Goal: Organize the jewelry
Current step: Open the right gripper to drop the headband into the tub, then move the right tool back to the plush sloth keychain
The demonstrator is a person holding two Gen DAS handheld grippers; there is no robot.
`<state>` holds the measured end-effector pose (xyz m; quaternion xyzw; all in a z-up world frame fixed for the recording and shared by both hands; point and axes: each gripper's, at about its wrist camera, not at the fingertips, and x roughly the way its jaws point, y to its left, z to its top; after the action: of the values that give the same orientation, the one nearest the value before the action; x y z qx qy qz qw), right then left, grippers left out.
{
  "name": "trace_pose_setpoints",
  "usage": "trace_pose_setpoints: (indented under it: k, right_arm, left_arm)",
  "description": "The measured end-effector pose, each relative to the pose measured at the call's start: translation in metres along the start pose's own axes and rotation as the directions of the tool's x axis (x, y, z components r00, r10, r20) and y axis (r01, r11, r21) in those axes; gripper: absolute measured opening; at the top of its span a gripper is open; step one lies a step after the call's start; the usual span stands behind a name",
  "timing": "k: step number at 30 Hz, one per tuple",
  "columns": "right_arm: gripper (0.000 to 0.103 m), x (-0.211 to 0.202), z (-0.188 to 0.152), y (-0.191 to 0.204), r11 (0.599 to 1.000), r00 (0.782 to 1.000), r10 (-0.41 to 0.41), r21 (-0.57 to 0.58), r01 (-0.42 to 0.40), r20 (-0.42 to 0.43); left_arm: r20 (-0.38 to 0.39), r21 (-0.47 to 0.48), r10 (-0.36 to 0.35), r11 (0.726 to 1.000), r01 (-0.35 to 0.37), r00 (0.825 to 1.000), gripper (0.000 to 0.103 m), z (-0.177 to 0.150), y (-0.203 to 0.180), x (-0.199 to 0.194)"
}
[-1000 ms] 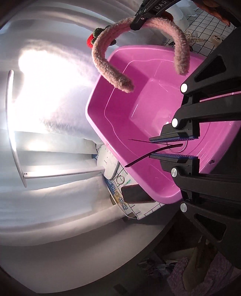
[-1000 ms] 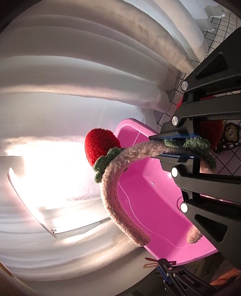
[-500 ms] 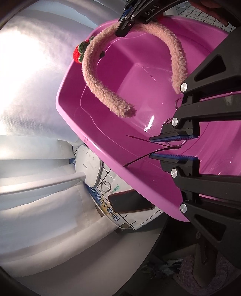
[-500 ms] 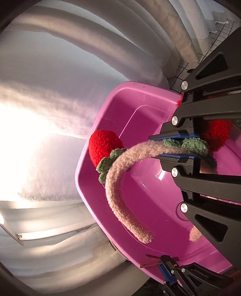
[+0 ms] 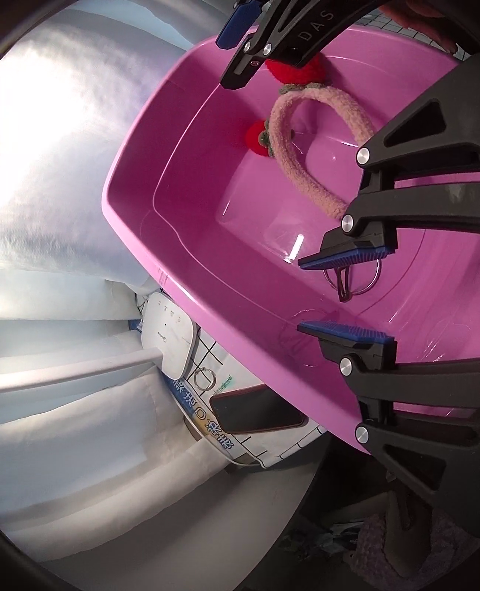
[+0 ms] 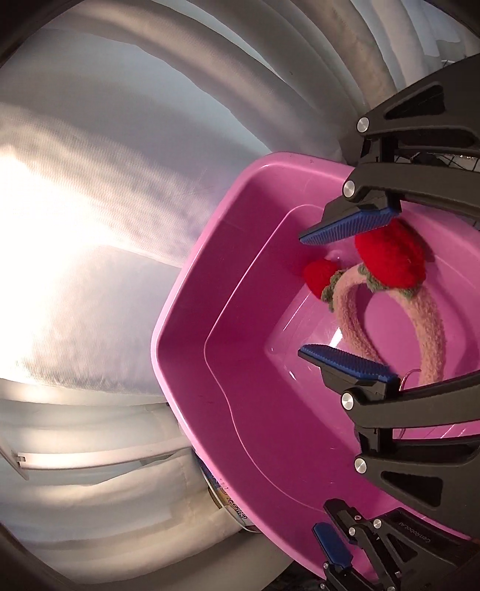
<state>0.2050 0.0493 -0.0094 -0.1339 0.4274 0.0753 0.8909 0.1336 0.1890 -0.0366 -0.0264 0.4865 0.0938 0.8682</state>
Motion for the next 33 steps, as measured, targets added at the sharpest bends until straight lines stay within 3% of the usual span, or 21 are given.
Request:
trace_pose_setpoints:
  k: [5,11,13,15,20,27,33]
  right_arm:
    - [0.059,-0.006,0.004,-0.002,1.0,1.0,0.005,0.01,-0.005,0.012]
    - [0.061,-0.015,0.005,-0.016,0.998,0.999,0.024,0.052,-0.026,0.034]
    - [0.061,-0.019,0.003,-0.02,0.997,0.998,0.039,0.068,-0.042,0.045]
    - [0.061,-0.024,0.002,-0.025,0.995,0.997,0.048,0.085,-0.053,0.056]
    - [0.064,-0.045,-0.008,-0.038,0.986,0.989,0.104,0.122,-0.117,0.109]
    - [0.072,-0.084,-0.041,-0.072,0.96,0.969,0.157,0.2,-0.195,0.192]
    - [0.078,-0.117,-0.088,-0.114,0.947,0.966,0.122,0.266,-0.182,0.227]
  left_arm:
    - [-0.003,-0.022,0.001,1.0,-0.001,1.0,0.037,0.002,0.007,-0.001]
    - [0.006,-0.029,-0.026,0.999,0.026,1.0,0.051,0.0,0.008,-0.006]
    - [0.016,-0.023,-0.034,0.999,0.034,0.999,0.063,-0.001,0.006,-0.01]
    - [0.033,-0.015,-0.027,1.0,0.028,0.999,0.068,-0.003,0.003,-0.015]
    - [0.056,-0.011,-0.046,0.999,0.047,0.997,0.075,-0.005,-0.001,-0.028]
    - [0.099,0.011,-0.072,0.997,0.072,0.992,0.094,-0.015,-0.013,-0.058]
    - [0.115,0.025,-0.13,0.991,0.128,0.985,0.097,-0.032,-0.033,-0.085]
